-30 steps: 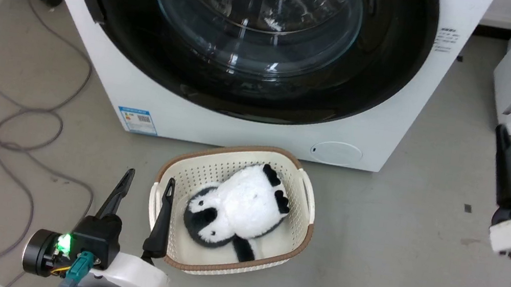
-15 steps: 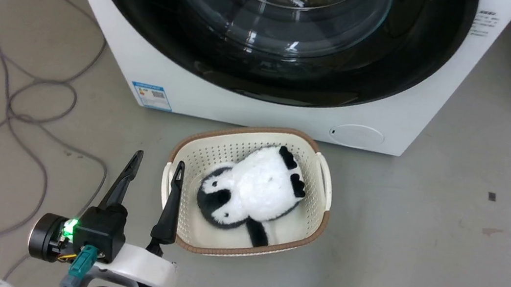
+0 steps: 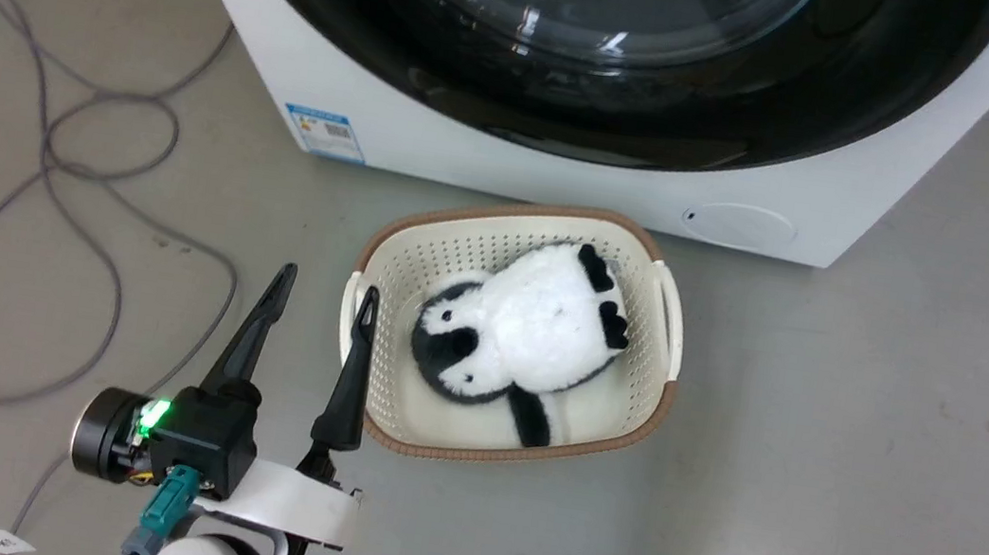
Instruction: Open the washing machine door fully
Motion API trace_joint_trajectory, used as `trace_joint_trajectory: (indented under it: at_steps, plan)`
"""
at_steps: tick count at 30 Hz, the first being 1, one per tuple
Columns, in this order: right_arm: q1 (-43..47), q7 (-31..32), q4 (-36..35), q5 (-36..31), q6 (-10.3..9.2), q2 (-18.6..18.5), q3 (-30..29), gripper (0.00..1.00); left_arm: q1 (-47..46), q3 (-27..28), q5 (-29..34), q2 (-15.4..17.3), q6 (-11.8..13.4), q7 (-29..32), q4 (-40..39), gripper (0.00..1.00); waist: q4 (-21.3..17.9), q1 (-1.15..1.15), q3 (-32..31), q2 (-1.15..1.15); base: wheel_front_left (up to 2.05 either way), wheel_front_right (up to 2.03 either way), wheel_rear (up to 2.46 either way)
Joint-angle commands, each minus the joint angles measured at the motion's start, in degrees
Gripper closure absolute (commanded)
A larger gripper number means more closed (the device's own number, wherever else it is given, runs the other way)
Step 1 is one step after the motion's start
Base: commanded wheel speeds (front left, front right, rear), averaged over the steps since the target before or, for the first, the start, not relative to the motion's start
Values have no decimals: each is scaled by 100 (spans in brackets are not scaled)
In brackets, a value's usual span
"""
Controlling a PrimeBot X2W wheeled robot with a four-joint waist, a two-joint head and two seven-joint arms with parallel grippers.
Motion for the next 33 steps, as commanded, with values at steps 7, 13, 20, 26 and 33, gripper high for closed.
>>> trace_joint_trajectory:
  at_steps: [7,13,20,26,33]
  plan:
    - [-1088,786,847,339,-2,-103,-171,100,-220,-125,-68,7,73,-157,-119,0,187,0,335,0,0,0,0]
    - [-1676,1447,1426,501,-3,-196,-332,100,-290,-213,-105,7,107,-229,-145,0,291,0,503,0,0,0,0]
    - [-2139,2019,1880,646,-3,-287,-543,100,-369,-318,-147,8,144,-313,-151,0,391,0,654,0,0,0,0]
    - [-2470,2459,2107,819,-3,-268,-721,100,-436,-372,-166,8,165,-373,-174,0,438,0,797,0,0,0,0]
    - [-2427,2914,2059,683,-3,-139,-758,100,-423,-345,-138,8,140,-375,-177,0,442,0,825,0,0,0,0]
